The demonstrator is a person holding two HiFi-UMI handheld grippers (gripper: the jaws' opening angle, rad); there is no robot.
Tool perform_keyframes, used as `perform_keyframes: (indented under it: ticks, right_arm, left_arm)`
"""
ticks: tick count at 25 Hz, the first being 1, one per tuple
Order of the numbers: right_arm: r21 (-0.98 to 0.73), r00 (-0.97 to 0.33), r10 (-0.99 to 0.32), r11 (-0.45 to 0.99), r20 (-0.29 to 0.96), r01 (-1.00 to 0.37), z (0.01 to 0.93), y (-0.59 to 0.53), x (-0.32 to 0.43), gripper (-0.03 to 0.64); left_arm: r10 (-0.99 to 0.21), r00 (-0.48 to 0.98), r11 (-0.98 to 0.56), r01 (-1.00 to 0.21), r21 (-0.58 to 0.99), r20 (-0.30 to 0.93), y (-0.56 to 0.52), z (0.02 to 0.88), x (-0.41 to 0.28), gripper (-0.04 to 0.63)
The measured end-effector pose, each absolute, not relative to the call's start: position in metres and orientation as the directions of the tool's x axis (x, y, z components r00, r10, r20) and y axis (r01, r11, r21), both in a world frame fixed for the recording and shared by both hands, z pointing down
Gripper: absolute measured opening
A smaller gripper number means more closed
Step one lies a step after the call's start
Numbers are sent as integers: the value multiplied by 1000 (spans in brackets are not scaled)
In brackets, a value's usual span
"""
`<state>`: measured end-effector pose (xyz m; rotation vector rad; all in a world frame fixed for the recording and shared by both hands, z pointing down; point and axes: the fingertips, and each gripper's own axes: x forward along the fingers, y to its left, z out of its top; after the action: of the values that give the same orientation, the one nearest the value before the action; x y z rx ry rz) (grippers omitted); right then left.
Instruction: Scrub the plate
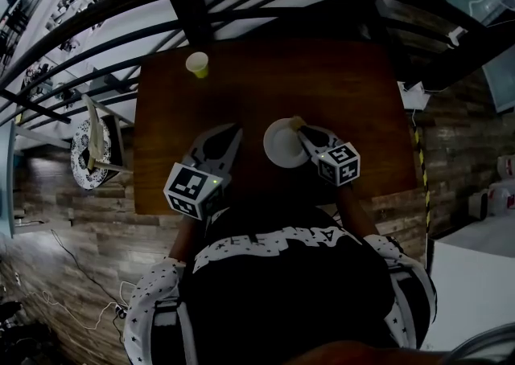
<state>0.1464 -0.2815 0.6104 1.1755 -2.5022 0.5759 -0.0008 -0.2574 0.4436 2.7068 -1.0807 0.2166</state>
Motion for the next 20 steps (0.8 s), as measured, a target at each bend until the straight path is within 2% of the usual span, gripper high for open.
perform_keyframes:
  ticks: [20]
  right_arm:
    - [-179,-608,-623,611,492,-771,634,-308,141,49]
  left_arm:
    - [-674,700,-686,-712,150,235,-261,449,-4,14]
